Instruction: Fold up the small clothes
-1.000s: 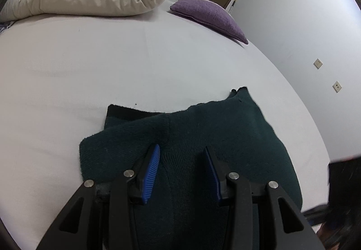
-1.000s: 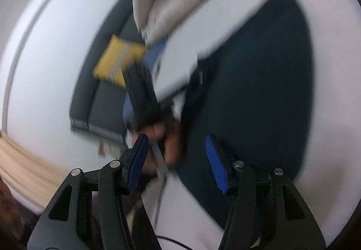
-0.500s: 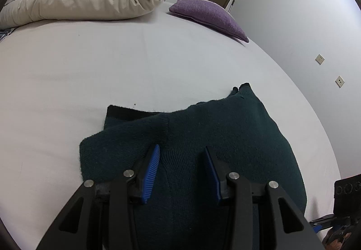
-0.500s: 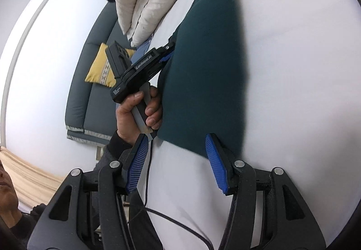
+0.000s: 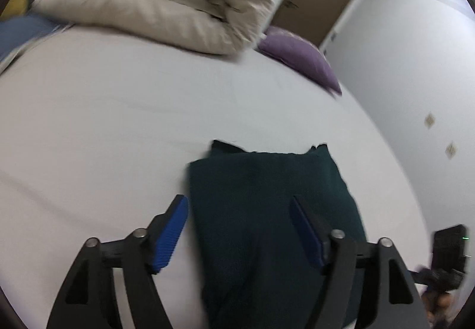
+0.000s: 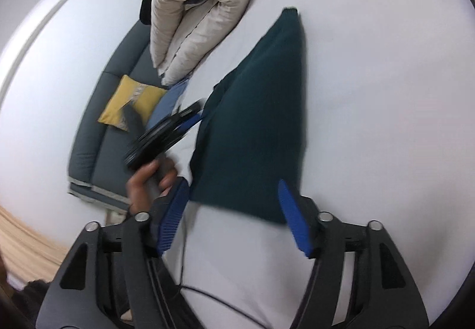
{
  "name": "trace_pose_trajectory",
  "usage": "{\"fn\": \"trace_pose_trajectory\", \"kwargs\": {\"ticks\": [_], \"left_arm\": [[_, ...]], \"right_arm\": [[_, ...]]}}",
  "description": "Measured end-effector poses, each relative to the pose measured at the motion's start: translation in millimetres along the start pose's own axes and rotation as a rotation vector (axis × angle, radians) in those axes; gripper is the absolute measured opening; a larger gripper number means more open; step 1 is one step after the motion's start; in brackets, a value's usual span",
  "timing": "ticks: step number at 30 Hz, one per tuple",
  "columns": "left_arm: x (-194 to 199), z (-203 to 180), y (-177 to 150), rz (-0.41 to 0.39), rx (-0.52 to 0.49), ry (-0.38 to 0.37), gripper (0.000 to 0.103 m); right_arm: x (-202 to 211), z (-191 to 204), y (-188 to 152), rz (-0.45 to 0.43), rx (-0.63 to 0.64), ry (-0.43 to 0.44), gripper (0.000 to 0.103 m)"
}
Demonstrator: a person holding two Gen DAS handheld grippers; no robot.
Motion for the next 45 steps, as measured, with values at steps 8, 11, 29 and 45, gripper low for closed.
{"fn": "trace_pose_trajectory", "kwargs": {"ticks": [8,11,29,45], "left_arm": [[-15.4,41.5,-17.9,0.167,0.096,-0.058,0.074],[-32.8,42.9,-21.2,0.229,0.109,-0.089,0.074],[-67.7,66.1,7.1,0.386,0.135,-0.164,0.031],[73.5,26.0,-44.6,0.288,-0.028,-0.191,0.024]], "right_arm": [[-25.6,-20.6,53.2,-0.015,-0.032,-0.082,0.072],[-36.9,-40.6,60.5,-0.005,-0.094,-0.086,0.072],[-99.6,-57.1,59.0,0.097,-0.100,-0.119,0.053],[-29.3,49.5,-8.7,0.077,0.040,-0.116,0.040]]}}
Point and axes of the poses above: each gripper's, at about its wrist camera, not at the fingertips, and x roughly against the way its jaws point, z to its left, y to its top, the point moved 5 cm from there along -x, roughly the way its jaws point, and after that the axes turned 11 degrees about y, right-handed, at the moved point
